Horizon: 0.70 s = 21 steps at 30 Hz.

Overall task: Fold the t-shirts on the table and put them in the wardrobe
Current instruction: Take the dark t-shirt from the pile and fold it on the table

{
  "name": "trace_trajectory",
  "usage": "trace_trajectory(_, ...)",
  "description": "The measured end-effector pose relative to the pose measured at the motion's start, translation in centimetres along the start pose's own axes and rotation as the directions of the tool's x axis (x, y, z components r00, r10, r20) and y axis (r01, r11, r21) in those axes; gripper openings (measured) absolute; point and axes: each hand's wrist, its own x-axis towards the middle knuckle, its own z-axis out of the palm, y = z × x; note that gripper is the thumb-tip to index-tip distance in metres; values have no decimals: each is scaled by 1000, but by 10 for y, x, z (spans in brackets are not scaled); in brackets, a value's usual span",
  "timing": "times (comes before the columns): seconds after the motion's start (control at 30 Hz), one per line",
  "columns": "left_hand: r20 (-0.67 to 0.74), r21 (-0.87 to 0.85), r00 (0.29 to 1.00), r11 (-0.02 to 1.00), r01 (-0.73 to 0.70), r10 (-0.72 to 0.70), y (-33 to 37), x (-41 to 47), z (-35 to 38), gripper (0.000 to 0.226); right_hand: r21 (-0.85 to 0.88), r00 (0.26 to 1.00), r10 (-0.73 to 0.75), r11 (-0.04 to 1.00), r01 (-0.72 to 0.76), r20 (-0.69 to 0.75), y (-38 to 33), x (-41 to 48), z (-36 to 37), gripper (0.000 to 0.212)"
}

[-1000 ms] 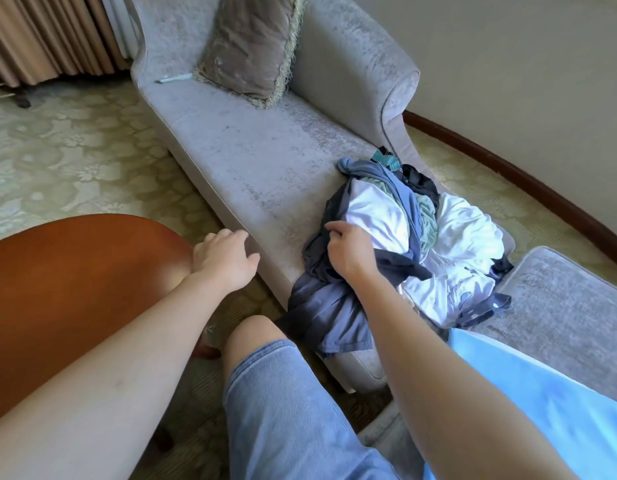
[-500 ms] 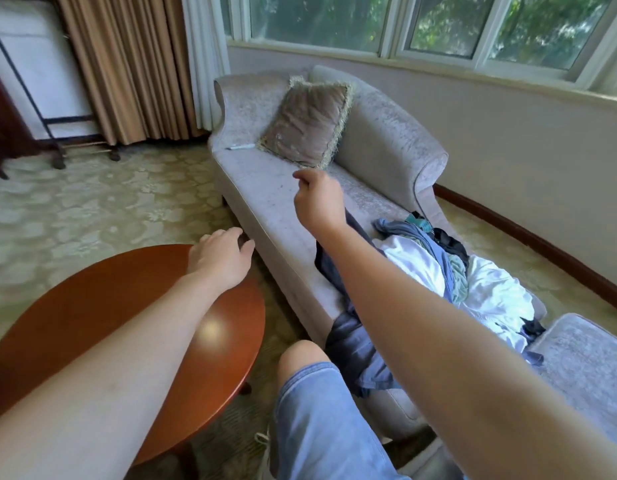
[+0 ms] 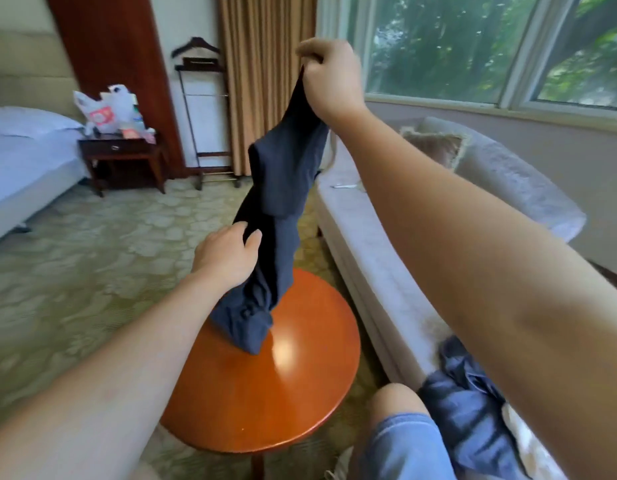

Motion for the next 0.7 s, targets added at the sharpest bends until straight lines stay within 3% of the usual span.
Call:
trace_trajectory(0.1, 13, -28, 998, 997, 69, -69, -40, -7, -11, 47, 162, 976, 82, 980, -116, 201, 0, -9, 11, 32)
trace_trajectory(0.23, 127, -125, 973, 970, 210, -194, -70, -13, -6, 58, 239, 856, 123, 932, -274, 501, 34, -52, 39, 38)
trace_trajectory(0.33, 166, -179, 962, 952, 246, -218, -78, -7, 3, 72, 231, 798, 218, 885, -404, 562, 72, -92, 66, 28)
trace_trajectory(0.43, 249, -263, 956, 939, 224, -158, -71, -2, 15, 79, 233, 760, 307, 828, -510, 573, 110, -133, 78, 29)
trace_trajectory(0.53, 379, -351, 921, 908, 228, -85, -61, 4, 27, 86, 185, 639, 318, 784, -593, 701, 130, -159, 78, 35)
trace_trajectory(0.7, 661, -607, 726, 704, 369, 190, -36, 14, 39, 78, 229, 501, 239, 675, -702, 832, 139, -169, 73, 37)
